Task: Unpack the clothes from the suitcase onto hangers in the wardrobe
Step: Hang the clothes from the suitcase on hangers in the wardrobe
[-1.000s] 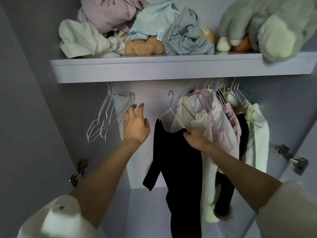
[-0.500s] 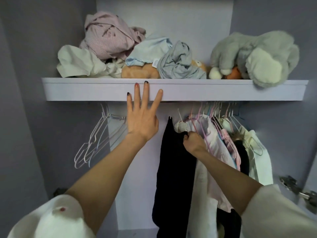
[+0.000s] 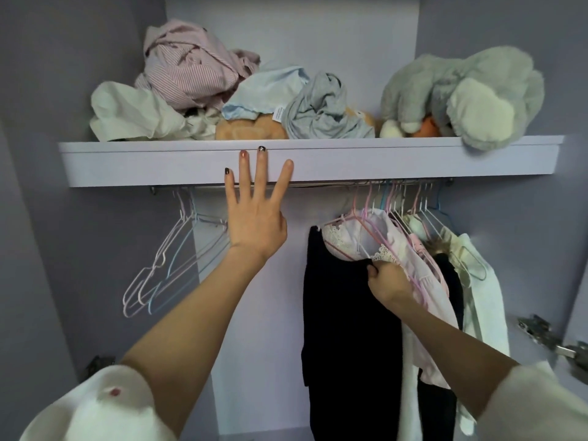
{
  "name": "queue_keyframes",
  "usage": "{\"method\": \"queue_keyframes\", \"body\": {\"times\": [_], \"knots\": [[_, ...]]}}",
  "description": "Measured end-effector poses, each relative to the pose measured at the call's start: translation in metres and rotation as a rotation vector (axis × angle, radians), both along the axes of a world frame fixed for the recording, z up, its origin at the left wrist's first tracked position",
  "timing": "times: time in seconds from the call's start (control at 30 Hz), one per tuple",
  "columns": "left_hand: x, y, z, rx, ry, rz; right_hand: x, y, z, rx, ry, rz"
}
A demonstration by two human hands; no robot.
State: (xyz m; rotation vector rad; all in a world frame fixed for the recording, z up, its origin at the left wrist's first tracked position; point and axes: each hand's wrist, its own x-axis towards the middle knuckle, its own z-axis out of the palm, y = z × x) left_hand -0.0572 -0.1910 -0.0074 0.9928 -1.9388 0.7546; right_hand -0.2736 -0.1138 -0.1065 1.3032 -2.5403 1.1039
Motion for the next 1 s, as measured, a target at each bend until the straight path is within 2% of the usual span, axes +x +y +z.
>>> {"method": "queue_keyframes", "body": {"times": [0.27,0.47,0.57,0.7,0.8,0.9,1.0], "knots": [[-0.003,-0.002,-0.003,0.003,0.007,-0.004,0.013,-0.020,0.015,-0.076,0.092,-0.014],[-0.005,-0.012,-0.007,-0.057,0.026,0.017,-0.002,-0.046,0.031,0.000,-0.132,-0.041],[-0.005,-0.013,-0.007,-0.057,0.021,0.030,-0.003,-0.041,0.022,0.035,-0.133,-0.075],[-0.004,-0.010,-0.006,-0.030,0.024,0.038,0.005,-0.029,0.021,0.056,-0.088,0.013],[0.001,0.001,0.000,0.070,-0.043,0.030,0.021,-0.008,0.023,0.102,0.006,0.058],[0.008,0.024,-0.005,0.251,-0.050,-0.029,0.045,0.021,0.018,0.157,0.235,0.010],[0.023,0.055,-0.031,0.451,-0.098,-0.057,0.076,0.051,0.005,0.143,0.268,0.097]]}}
